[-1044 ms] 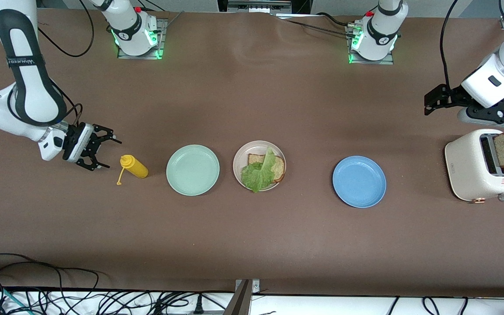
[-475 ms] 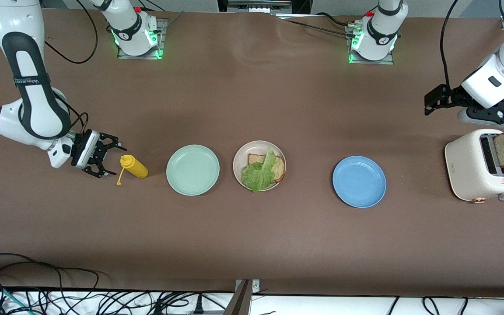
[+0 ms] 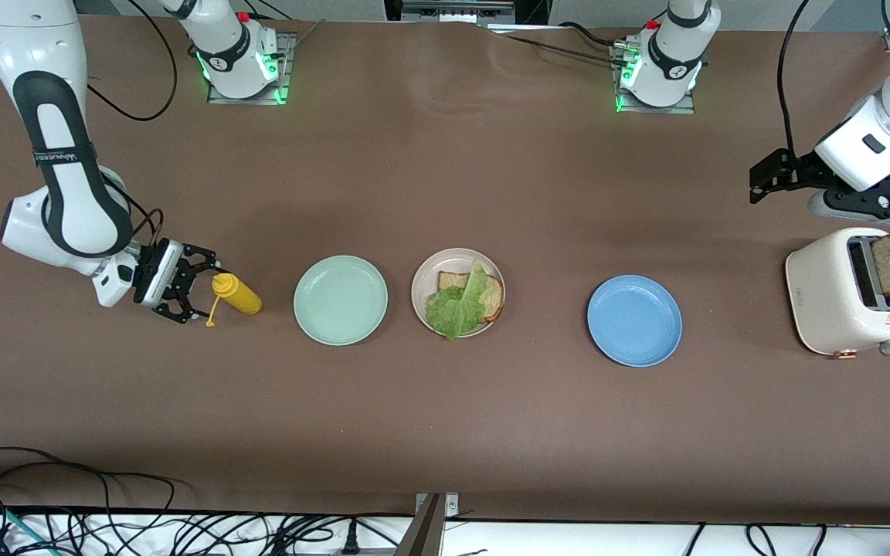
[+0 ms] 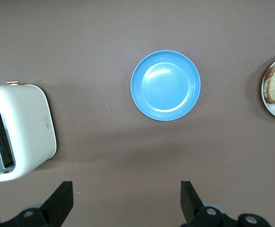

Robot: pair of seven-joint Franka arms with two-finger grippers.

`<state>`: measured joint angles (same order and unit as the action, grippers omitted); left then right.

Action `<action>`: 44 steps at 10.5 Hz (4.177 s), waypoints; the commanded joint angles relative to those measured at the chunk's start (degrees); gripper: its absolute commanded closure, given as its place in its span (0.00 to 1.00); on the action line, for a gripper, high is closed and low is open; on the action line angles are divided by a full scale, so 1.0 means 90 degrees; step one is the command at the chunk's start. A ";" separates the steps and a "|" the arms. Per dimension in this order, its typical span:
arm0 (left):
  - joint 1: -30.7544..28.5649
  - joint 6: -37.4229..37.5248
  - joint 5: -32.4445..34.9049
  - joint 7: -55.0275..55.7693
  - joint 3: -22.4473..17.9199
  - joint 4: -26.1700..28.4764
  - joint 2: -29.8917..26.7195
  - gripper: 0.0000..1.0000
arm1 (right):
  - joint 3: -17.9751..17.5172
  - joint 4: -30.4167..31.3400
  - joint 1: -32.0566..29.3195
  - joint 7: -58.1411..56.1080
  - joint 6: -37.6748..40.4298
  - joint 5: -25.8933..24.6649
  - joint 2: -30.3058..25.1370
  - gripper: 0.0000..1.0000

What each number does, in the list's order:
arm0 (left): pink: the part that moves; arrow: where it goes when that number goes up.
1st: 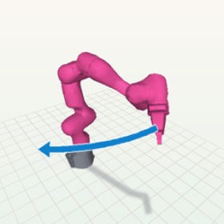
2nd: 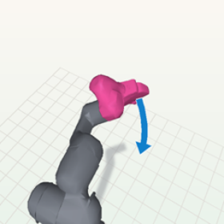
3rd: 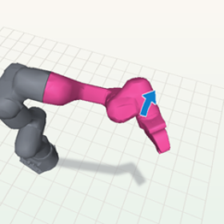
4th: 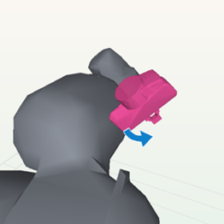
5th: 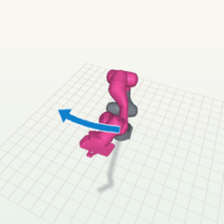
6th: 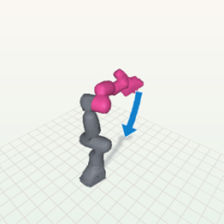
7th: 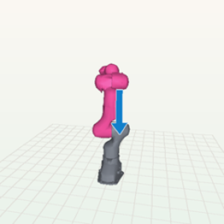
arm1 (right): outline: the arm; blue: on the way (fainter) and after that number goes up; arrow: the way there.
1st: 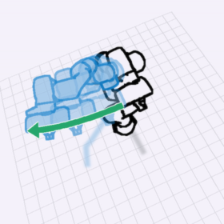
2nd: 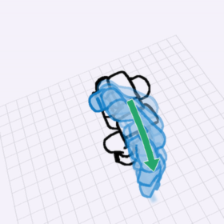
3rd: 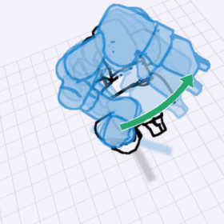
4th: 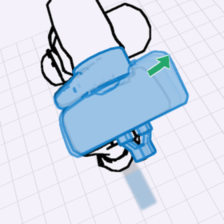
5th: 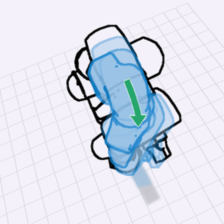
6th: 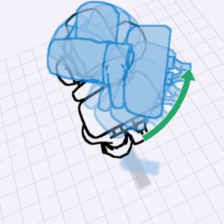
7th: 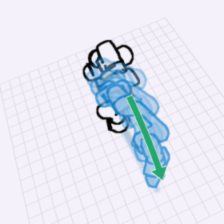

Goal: Make sandwich on beige plate with both arms
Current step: 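Grasp the yellow mustard bottle with the right gripper, then lift and carry the mustard bottle over the beige plate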

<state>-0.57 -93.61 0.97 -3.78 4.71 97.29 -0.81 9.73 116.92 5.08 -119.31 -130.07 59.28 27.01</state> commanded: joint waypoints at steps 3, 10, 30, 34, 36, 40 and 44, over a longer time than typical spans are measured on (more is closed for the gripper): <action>-0.0092 0.0157 -0.0157 -0.0030 0.0024 -0.0097 0.0012 0.00 | -0.0085 -0.0178 0.0070 -0.0259 0.0029 0.0288 0.0230 0.00; -0.0092 0.0167 -0.0157 -0.0030 0.0043 -0.0097 0.0012 0.00 | -0.0270 -0.0257 0.0128 -0.0386 -0.0079 0.0493 0.0436 0.00; -0.0131 0.0176 -0.0157 -0.0069 0.0024 -0.0088 0.0012 0.00 | -0.0768 -0.1701 0.1456 0.5174 -0.0518 -0.2646 0.0192 1.00; -0.0141 0.0186 -0.0157 -0.0078 0.0024 -0.0088 0.0012 0.00 | -0.1207 -0.2121 0.1778 0.7888 -0.0450 -0.4404 0.0162 1.00; -0.0141 0.0186 -0.0157 -0.0078 0.0024 -0.0088 0.0012 0.00 | -0.1267 -0.2190 0.2109 0.8781 -0.0430 -0.5070 0.0162 1.00; -0.0141 0.0186 -0.0157 -0.0078 0.0024 -0.0078 0.0012 0.00 | -0.0945 -0.2483 0.3271 1.0264 -0.0391 -0.5588 0.0357 1.00; -0.0278 0.0196 -0.0303 -0.0088 0.0014 -0.0068 0.0012 0.00 | -0.0798 -0.3729 0.3800 1.1262 0.0951 -0.6642 0.1098 1.00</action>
<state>-2.08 -92.88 0.57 -3.78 4.71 97.29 -0.80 1.33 91.48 37.81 -21.03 -127.79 3.09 32.80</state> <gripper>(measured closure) 0.000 0.828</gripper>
